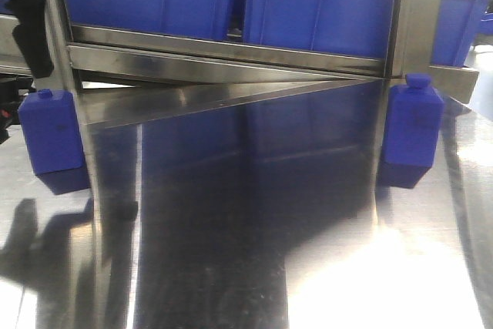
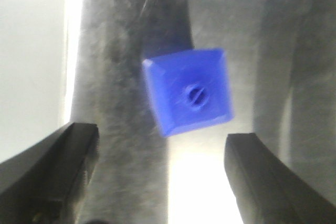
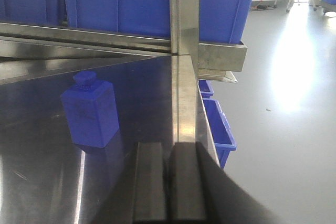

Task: Pick and sort blue part to right shelf
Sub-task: 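Lower the left gripper onto the nearer blue bottle-shaped part, grasp, lift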

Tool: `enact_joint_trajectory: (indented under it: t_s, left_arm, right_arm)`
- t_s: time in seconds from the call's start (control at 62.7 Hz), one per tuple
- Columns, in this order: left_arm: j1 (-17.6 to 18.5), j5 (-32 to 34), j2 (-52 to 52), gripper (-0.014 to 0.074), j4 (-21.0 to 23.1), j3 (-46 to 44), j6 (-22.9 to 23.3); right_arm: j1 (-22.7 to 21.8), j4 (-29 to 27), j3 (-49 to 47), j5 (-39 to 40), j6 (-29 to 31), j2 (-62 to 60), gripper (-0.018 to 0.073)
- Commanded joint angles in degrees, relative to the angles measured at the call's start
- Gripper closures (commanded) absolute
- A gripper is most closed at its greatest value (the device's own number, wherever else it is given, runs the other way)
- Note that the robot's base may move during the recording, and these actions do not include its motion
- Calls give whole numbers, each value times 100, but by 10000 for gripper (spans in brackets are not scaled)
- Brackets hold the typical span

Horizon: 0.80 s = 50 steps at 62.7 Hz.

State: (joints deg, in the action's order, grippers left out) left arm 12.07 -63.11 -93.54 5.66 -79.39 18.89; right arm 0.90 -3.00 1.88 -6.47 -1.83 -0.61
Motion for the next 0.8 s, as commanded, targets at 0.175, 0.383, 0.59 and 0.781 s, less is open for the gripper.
enact_joint_trajectory:
  t_s: [0.175, 0.383, 0.59, 0.781]
  left_arm:
    - [305, 272, -88, 43, 81, -340, 148]
    - [320, 463, -503, 44, -203, -340, 404]
    - [320, 557, -886, 44, -203, -340, 404]
    - [320, 570, -1032, 48, -203, -340, 404]
  right_arm:
    - [3, -1, -135, 509, 16, -119, 431]
    - [3, -1, -135, 509, 16, -119, 431]
    - [3, -1, -135, 515, 16, -119, 431]
    - [3, -19, -135, 522, 16, -119, 431]
